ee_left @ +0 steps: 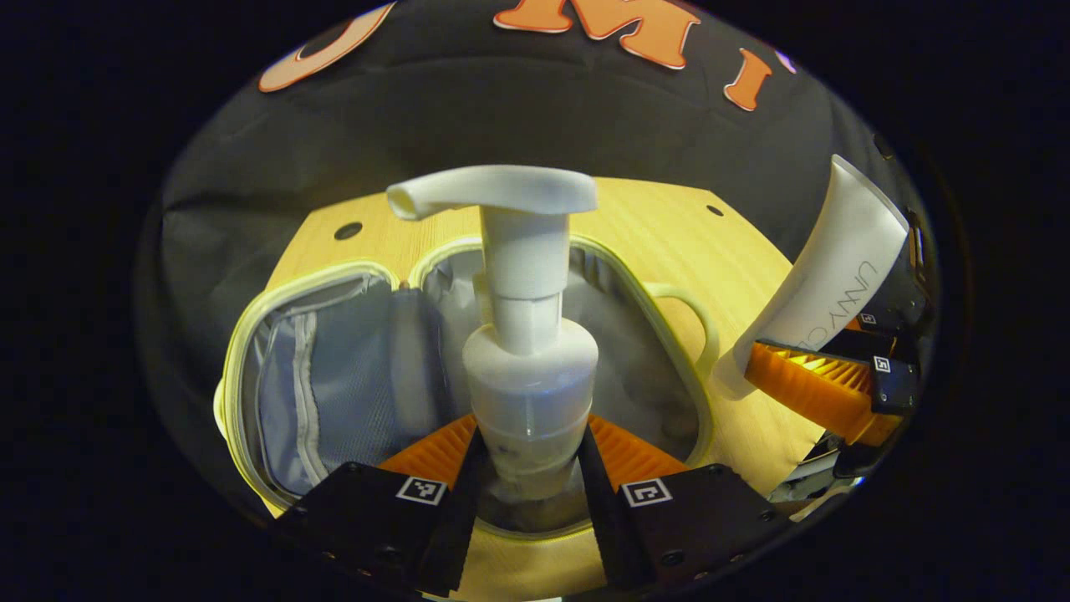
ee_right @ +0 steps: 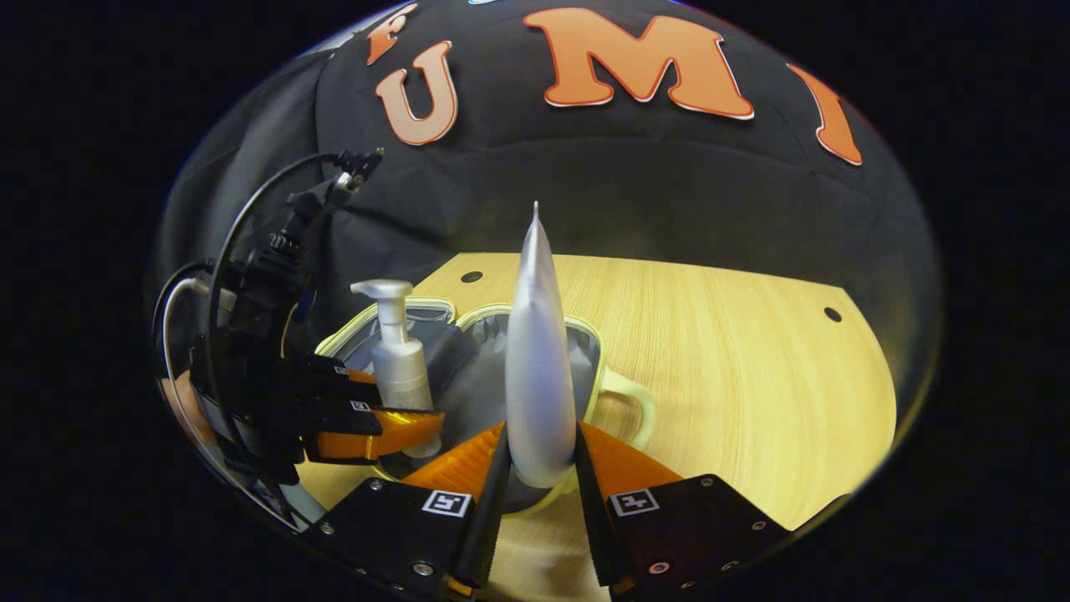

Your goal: First open the suitcase, pack the skin care products into it, and then close the suitcase.

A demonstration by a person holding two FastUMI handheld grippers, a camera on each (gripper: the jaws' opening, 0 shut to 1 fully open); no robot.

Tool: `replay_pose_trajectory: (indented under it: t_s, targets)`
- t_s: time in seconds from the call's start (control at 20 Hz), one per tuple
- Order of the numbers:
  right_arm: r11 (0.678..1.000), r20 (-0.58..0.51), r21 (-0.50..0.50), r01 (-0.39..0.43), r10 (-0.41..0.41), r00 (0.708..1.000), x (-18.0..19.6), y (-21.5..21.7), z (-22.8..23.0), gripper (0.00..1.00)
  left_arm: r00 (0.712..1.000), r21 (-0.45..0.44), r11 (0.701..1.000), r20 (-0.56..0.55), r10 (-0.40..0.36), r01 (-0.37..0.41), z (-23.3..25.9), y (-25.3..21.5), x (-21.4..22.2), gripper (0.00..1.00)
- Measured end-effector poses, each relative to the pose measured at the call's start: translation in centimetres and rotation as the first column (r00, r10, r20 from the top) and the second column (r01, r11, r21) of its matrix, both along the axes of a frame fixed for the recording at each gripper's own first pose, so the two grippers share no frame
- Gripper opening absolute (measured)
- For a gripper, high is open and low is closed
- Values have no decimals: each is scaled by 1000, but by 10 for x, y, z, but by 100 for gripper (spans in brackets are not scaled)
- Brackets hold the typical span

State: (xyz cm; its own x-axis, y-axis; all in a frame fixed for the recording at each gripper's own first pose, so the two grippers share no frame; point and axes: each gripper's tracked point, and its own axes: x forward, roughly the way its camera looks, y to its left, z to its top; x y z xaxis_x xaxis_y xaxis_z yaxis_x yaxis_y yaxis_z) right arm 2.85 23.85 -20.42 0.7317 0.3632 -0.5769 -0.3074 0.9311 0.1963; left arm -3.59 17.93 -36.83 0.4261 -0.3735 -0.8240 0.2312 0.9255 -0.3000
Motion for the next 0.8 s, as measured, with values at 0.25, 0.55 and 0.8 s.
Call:
replay_pose_trajectory:
  t_s: [0.25, 0.55, 0.8]
  targets:
    - [999, -36, 19, -30, 31, 999, 7, -1, -7, 46, 981, 56, 998, -188, 40, -30, -23, 3, -14, 61]
    - [998, -68, 32, -56, 58, 996, 15, -3, -17, 46, 966, 138, 990, -247, 72, -38, -39, 2, -10, 61]
    - [996, -105, 60, -70, 76, 992, 17, -3, -23, 46, 956, 168, 984, -272, 111, -66, -54, 0, -8, 61]
